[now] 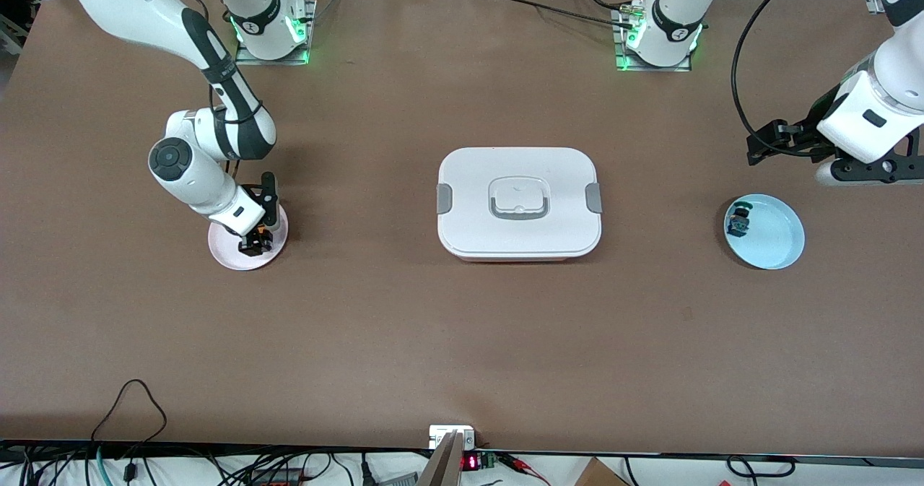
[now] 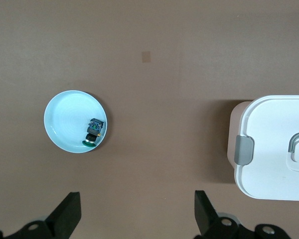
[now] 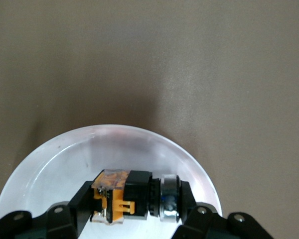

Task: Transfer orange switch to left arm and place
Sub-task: 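Lower the right gripper and close it on the orange switch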

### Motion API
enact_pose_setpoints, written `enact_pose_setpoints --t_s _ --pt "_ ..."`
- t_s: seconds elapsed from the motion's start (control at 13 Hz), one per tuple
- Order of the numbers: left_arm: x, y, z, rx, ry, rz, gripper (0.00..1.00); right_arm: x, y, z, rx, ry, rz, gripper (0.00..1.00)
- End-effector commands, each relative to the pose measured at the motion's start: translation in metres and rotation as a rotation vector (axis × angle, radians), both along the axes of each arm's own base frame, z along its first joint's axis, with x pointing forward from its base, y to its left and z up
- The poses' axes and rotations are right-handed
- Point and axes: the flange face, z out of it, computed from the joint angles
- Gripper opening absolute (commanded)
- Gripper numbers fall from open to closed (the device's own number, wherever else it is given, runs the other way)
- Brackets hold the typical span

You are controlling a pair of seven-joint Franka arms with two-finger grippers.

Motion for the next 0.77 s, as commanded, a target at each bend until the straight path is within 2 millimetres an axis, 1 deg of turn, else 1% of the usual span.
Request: enact_pose_setpoints --t_s 0.0,0.08,0.15,0.31,0.54,0.69 --pt "0.004 -0.002 0.005 0.002 0.0 0.008 1.0 -0.001 -0.006 0.003 0.001 -0.018 0.003 0.07" --pt "0.004 -0.002 0.005 0.004 0.0 0.008 1.0 0.0 -0.008 0.007 0.001 -0.019 0.001 0.0" --pt "0.005 -0.001 0.005 0.004 0.0 0.01 1.0 0.001 -0.008 0.013 0.001 -0.021 -0.002 0.0" --pt "0.005 -0.001 0.005 0.004 0.0 0.01 1.0 0.004 -0.006 0.036 -0.003 0.005 -0.006 0.0" --pt "0.004 -0.002 0.005 0.004 0.0 0.008 1.0 0.01 -0.007 0.087 -0.012 0.05 -0.013 0.0" --pt "0.005 -0.002 0.006 0.004 -0.002 0.008 1.0 0.018 -0.006 0.133 -0.017 0.091 -0.02 0.0"
